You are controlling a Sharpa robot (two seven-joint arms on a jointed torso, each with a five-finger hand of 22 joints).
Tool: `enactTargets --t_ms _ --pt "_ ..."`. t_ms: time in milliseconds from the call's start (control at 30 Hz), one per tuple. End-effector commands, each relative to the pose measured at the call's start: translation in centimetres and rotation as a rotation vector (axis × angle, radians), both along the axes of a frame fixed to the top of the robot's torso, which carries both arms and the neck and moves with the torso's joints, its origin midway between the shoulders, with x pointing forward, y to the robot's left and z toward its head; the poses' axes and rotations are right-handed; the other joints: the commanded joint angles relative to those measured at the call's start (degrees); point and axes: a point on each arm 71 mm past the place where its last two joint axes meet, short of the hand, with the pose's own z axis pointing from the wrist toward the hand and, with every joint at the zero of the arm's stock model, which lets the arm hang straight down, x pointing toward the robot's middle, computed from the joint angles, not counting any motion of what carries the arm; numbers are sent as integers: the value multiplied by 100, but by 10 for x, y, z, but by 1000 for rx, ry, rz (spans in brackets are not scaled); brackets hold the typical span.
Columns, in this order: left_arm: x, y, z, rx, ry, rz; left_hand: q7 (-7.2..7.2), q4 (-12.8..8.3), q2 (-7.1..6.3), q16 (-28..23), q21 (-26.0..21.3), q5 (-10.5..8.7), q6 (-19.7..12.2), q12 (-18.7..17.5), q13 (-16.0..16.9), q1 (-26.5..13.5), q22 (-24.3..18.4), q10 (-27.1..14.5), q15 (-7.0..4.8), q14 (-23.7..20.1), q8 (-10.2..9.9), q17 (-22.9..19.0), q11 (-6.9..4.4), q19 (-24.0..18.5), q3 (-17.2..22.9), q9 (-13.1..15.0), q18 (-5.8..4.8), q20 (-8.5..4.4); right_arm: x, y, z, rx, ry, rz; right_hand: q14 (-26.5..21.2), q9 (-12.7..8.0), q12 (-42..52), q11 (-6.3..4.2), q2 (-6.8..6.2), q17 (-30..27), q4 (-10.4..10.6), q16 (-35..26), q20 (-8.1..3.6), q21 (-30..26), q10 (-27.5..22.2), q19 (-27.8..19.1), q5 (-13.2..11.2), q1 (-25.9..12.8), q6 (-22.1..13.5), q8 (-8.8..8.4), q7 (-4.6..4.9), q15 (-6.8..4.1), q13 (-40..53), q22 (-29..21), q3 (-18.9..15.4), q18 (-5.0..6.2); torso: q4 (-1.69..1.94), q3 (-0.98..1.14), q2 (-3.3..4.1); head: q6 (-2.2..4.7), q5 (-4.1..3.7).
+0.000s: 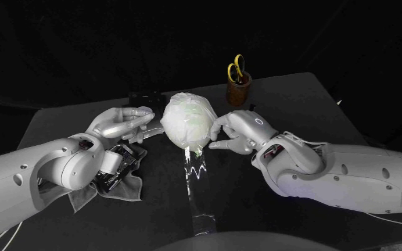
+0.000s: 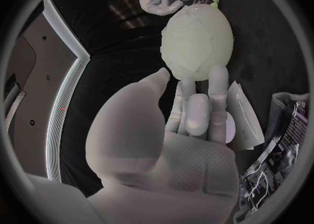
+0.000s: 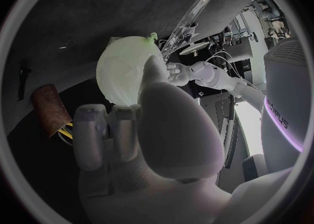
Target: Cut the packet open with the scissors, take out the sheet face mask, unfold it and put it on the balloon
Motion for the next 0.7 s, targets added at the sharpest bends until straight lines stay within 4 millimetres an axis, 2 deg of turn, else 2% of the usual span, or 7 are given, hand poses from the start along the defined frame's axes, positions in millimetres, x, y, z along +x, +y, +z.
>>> enactTargets --t_ms 33,100,167,200,333,433,700 --pt "0 -2 1 -11 -8 -9 -3 10 5 38 25 -11 0 -33 -8 50 5 49 -9 41 37 7 -2 34 -23 -6 62 7 -4 -5 7 129 -64 7 598 -437 -19 215 21 1506 0 25 186 -150 621 461 2 71 -39 -605 210 178 1479 1408 205 -12 -3 -5 -2 9 -5" --pt "0 -1 1 -11 -8 -9 -3 10 5 38 25 -11 0 -33 -8 50 5 49 -9 41 37 7 -2 34 -23 -6 62 7 -6 -8 5 148 -64 1 598 -581 -19 273 24 1506 -9 25 241 -201 621 434 -8 81 -81 -835 283 231 1479 1392 298 0 -4 -3 -3 10 -2" --pt "0 -1 1 -11 -8 -8 -3 10 5 38 25 -11 0 -33 -8 50 5 49 -9 41 37 7 -2 34 -23 -6 62 7 -7 -10 2 159 -60 -4 598 -651 -19 310 12 1506 -13 25 273 -219 621 424 -13 75 -125 -960 333 265 1479 1386 338 4 -3 -2 -3 8 2" --pt "0 -1 1 -11 -8 -8 -3 10 5 38 25 -11 0 -33 -8 50 5 49 -9 41 37 7 -2 34 -23 -6 62 7 -8 -11 0 164 -56 -9 598 -730 -19 352 15 1506 -10 25 310 -255 621 404 -11 57 -153 -1098 379 302 1479 1374 395 13 1 -1 0 10 5" --pt "0 -1 1 -11 -9 -8 -3 10 5 38 25 -11 0 -33 -8 50 5 49 -9 41 37 7 -2 34 -23 -6 62 7 -11 -15 -8 175 -47 -25 598 -898 -19 437 36 1506 -21 25 378 -295 621 383 -6 89 -258 -1384 482 372 1479 1362 541 23 -4 -1 3 8 8" --pt "0 -1 1 -11 -9 -7 -3 10 5 38 25 -11 0 -33 -8 50 5 49 -9 41 37 7 -2 34 -23 -6 62 7 -11 -15 -12 175 -44 -31 598 -1046 -19 500 3 1506 -29 25 444 -297 621 383 -8 110 -263 -1596 547 429 1479 1362 672 24 -3 0 5 11 13" --pt "0 -1 1 -11 -8 -8 -3 10 5 38 25 -11 0 -33 -8 50 5 49 -9 41 37 7 -2 34 -23 -6 62 7 -10 -9 -18 172 -44 -31 598 -1163 -19 504 6 1506 -45 25 482 -260 621 405 -7 139 -134 -1719 550 443 1479 1374 823 17 10 1 8 7 -3"
